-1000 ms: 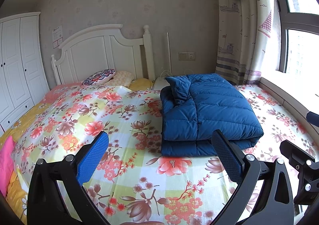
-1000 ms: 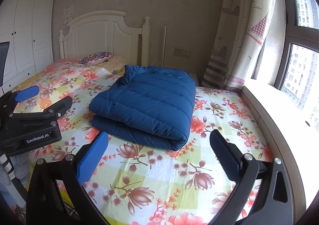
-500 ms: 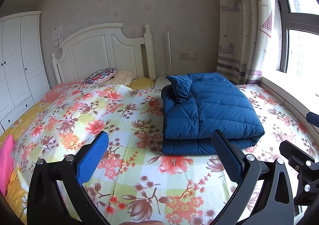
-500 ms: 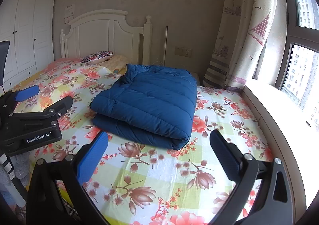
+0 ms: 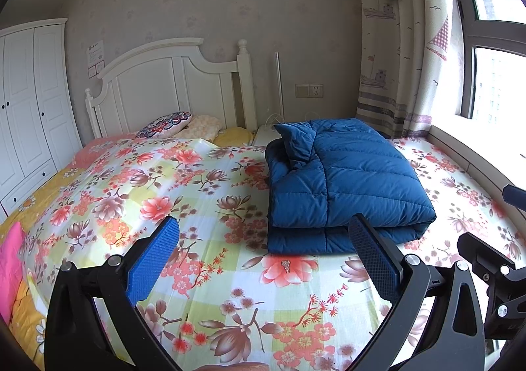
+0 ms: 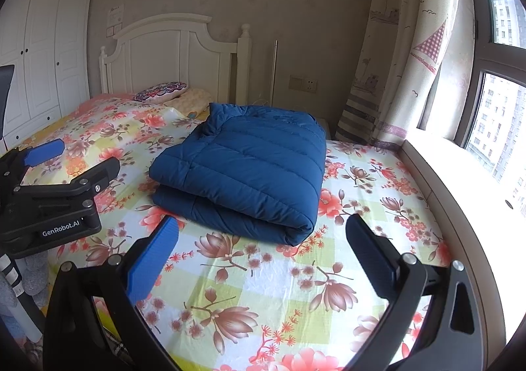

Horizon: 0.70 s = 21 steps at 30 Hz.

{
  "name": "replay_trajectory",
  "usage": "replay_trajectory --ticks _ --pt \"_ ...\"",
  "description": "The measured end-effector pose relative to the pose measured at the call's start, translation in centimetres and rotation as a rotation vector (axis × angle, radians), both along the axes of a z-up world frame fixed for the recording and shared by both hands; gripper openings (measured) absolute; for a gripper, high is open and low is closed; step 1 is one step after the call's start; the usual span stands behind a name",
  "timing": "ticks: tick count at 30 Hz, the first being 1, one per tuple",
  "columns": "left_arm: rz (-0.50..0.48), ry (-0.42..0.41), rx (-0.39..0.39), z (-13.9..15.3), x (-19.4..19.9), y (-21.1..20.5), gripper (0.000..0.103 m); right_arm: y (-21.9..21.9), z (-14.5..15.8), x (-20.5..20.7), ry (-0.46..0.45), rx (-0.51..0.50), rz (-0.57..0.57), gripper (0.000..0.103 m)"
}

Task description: Fold large clothes

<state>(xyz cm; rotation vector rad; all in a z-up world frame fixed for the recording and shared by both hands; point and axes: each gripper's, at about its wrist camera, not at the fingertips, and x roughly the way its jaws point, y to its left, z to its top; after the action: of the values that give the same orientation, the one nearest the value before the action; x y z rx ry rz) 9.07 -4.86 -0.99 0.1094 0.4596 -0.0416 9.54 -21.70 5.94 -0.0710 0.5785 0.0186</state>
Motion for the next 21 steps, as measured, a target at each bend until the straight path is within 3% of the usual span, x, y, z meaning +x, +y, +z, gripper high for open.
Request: replay_trajectory --ticks 21 --pt "0.011 -0.022 0.0 0.15 -0.39 0.14 0.099 0.0 -0.11 -0.06 -0.001 0.0 0.005 0.101"
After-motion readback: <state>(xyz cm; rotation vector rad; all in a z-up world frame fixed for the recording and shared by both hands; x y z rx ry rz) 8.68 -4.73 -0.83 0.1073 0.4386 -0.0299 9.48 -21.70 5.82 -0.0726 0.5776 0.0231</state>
